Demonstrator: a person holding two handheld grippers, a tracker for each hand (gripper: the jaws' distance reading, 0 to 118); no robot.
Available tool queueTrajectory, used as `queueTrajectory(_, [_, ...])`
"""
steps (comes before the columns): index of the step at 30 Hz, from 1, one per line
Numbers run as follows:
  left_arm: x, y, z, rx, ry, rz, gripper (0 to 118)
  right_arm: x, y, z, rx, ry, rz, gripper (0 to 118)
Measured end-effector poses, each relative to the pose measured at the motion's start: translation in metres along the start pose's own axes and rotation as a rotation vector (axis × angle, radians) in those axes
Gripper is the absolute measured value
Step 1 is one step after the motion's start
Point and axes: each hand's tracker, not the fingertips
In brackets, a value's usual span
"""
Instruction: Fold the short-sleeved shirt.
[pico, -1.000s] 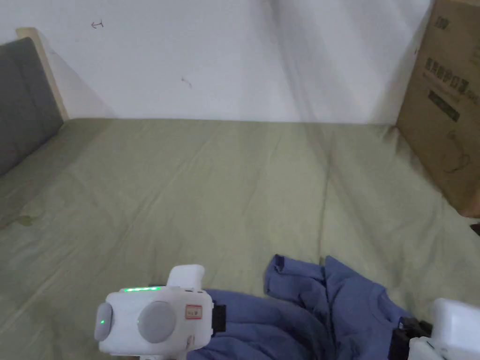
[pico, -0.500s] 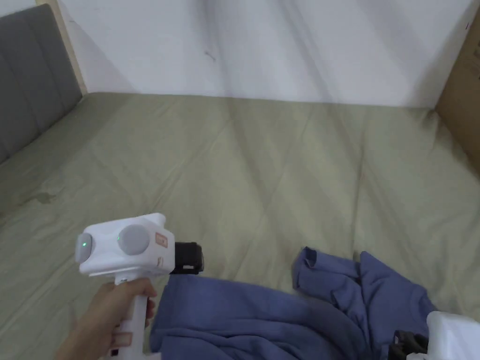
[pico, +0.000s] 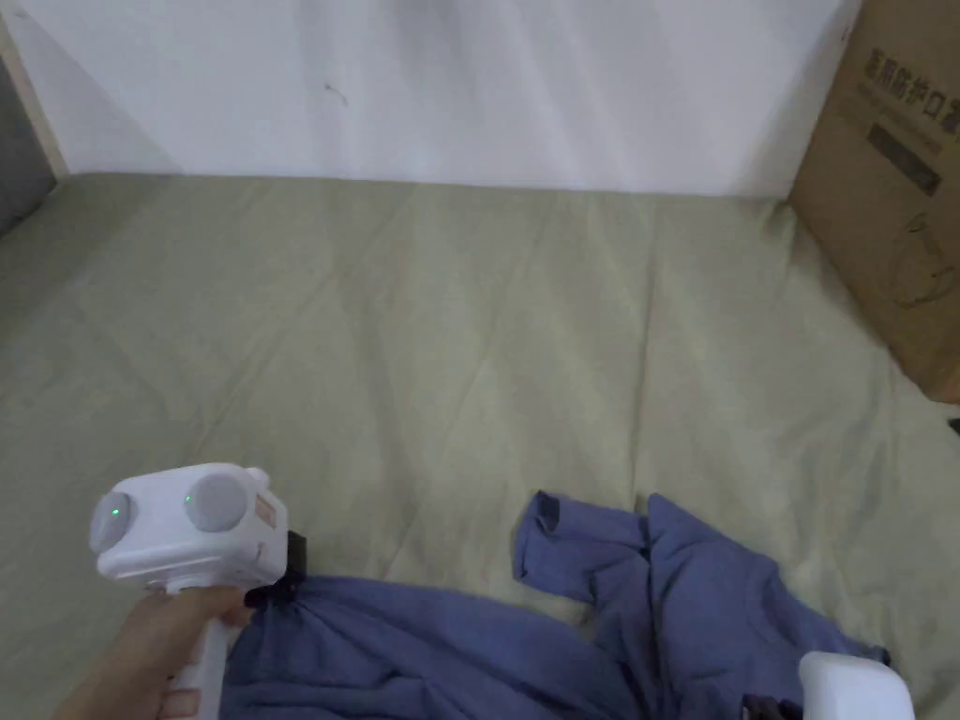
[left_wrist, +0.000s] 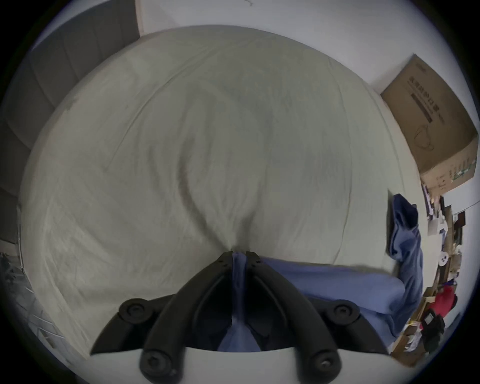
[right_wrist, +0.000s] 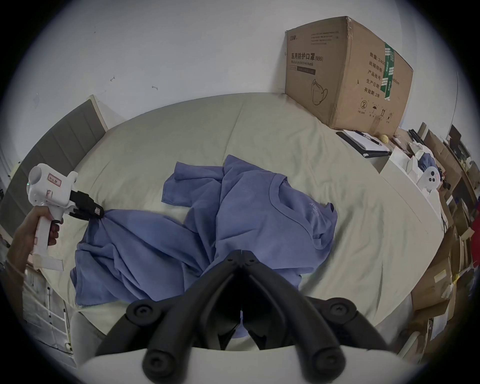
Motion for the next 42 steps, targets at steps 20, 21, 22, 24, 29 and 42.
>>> queueTrajectory(20, [0.0, -0.038, 0.072, 0.131, -0.077, -0.104, 6, -0.001, 0.186, -0.235, -0.34, 0.13, 0.458, 94])
queueTrajectory(21, [-0.001, -0.038, 0.07, 0.128, -0.076, -0.106, 6, 0.0, 0.185, -0.249, -0.394, 0.117, 0.454, 90])
queueTrajectory(22, [-0.002, -0.037, 0.07, 0.124, -0.075, -0.103, 6, 0.002, 0.183, -0.26, -0.429, 0.113, 0.447, 82])
queueTrajectory(24, [-0.002, -0.035, 0.066, 0.124, -0.074, -0.099, 6, 0.004, 0.178, -0.27, -0.469, 0.171, 0.374, 65])
queueTrajectory(29, [0.001, -0.036, 0.063, 0.117, -0.06, -0.117, 6, 0.005, 0.193, -0.258, -0.443, 0.141, 0.392, 5])
queueTrajectory(42, [-0.004, -0.027, 0.154, 0.268, -0.055, -0.103, 6, 0.043, 0.271, -0.088, -0.122, 0.249, 0.183, 5])
